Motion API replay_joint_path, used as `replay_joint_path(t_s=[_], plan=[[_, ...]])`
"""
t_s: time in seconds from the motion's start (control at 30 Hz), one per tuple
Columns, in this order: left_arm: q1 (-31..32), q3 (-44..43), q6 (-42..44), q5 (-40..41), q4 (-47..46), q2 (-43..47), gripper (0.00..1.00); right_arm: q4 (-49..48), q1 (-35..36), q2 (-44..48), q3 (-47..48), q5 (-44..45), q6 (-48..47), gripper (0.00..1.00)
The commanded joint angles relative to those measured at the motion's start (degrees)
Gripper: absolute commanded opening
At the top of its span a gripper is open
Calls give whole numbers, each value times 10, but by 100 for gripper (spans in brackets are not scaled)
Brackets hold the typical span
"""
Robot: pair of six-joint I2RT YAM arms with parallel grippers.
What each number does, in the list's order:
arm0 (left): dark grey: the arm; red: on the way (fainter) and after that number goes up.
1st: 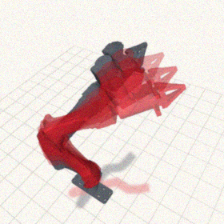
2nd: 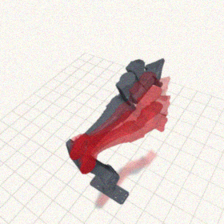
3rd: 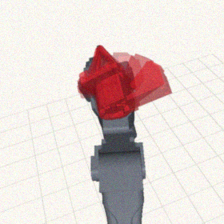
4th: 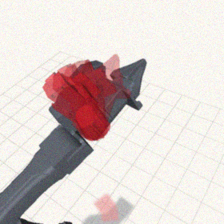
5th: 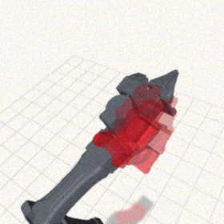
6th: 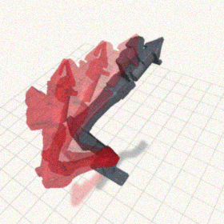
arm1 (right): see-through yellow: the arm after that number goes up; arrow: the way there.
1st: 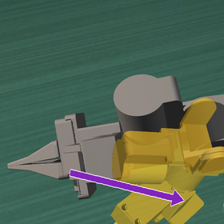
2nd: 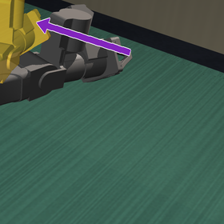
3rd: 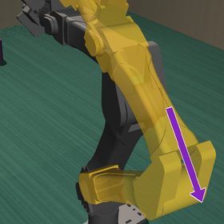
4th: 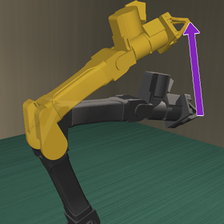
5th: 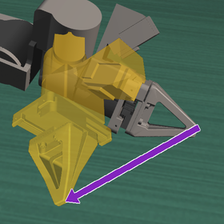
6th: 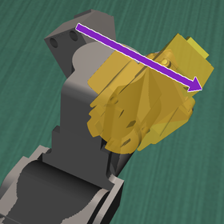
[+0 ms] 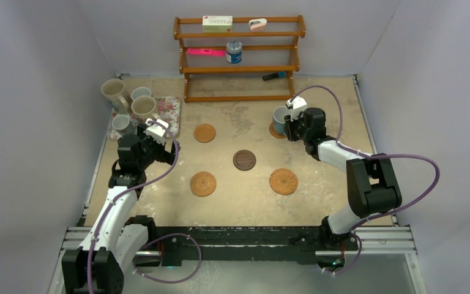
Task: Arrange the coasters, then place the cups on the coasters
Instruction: Place the cup on the coaster.
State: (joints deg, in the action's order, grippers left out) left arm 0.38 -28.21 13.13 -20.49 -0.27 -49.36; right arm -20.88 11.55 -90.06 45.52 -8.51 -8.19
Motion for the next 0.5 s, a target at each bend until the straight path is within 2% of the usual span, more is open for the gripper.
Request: replay_joint_path(t_s=[0.0, 0.47], plan=[[-3, 4, 12, -13, -10, 8, 100, -17, -1, 16, 12, 9, -6, 32], [-3, 4, 13, -15, -9, 9, 100, -12, -1, 24, 10, 19, -7, 35]])
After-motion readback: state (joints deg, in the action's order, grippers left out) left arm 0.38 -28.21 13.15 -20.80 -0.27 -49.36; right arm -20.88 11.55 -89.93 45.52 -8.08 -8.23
